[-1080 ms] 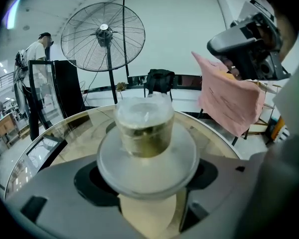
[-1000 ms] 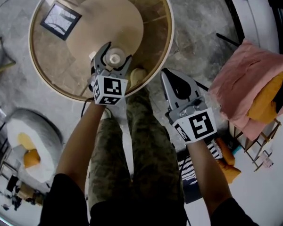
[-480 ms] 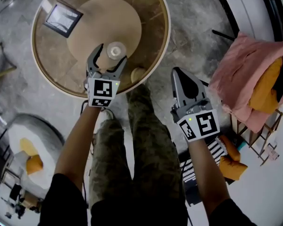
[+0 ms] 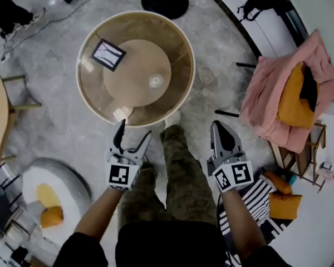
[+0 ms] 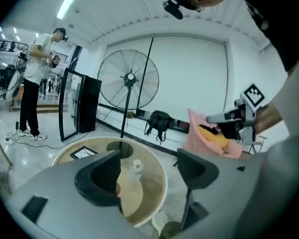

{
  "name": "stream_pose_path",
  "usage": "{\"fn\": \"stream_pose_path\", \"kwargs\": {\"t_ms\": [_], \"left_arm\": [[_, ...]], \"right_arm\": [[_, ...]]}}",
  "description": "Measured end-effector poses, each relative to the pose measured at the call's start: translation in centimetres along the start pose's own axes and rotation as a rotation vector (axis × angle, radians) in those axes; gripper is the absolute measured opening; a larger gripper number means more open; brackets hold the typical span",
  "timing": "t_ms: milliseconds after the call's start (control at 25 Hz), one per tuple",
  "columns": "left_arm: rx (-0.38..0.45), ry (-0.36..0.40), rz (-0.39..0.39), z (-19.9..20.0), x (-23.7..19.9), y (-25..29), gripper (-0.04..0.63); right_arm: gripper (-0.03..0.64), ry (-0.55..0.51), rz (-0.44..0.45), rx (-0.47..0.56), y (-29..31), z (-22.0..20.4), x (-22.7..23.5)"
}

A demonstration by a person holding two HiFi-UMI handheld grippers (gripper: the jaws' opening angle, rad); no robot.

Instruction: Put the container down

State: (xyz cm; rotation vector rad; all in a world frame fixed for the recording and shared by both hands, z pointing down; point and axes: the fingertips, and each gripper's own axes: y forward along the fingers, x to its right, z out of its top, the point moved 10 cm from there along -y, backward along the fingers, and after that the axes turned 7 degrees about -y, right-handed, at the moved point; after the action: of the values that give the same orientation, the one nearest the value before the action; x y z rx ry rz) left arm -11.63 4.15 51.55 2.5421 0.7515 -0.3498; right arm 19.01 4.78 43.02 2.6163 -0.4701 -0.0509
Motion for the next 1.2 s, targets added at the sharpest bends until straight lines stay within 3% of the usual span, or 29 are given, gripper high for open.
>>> {"fn": "stream_pose_path", "kwargs": {"t_ms": [120,200,320,440,560,760,960,1200], "left_arm": [[0.057,-0.008,-0.033,5.1,2.6,-7.1,0.341],[0.108,-0.002,-0.047,8.3,4.2,-11.3,0.221],[0.14,-0.007,-0.057,12.9,6.8,-17.1,0.103],[0.153,0.04,-0.07,17.3,9.3,-22.3,0.028],[0.192,0.119,-0.06,21.3,11.4,-26.1,0.02],[0.276,0.133,0.008,26.0,14.0,-30.2,0.02],[0.373,0.162,0.072,28.0,17.0,-31.2,0.02],[0.415,0.187,0.131,29.5,22.1,-31.8,0.02]], "right_arm": [[0.021,-0.012,-0.065,0.078,-6.5,4.2,-3.9],[0.021,-0.032,-0.085,0.116,-10.4,6.9,-6.2],[0.021,-0.035,-0.132,0.129,-16.0,10.2,-9.2],[0.021,-0.02,-0.142,0.154,-20.5,12.8,-11.6],[0.021,-0.047,-0.122,0.188,-23.6,15.5,-12.8],[0.021,-0.059,-0.099,0.265,-27.0,19.5,-12.9],[0.021,-0.097,-0.083,0.321,-29.4,21.7,-11.1],[0.021,-0.119,-0.056,0.331,-33.1,22.2,-8.8]]}}
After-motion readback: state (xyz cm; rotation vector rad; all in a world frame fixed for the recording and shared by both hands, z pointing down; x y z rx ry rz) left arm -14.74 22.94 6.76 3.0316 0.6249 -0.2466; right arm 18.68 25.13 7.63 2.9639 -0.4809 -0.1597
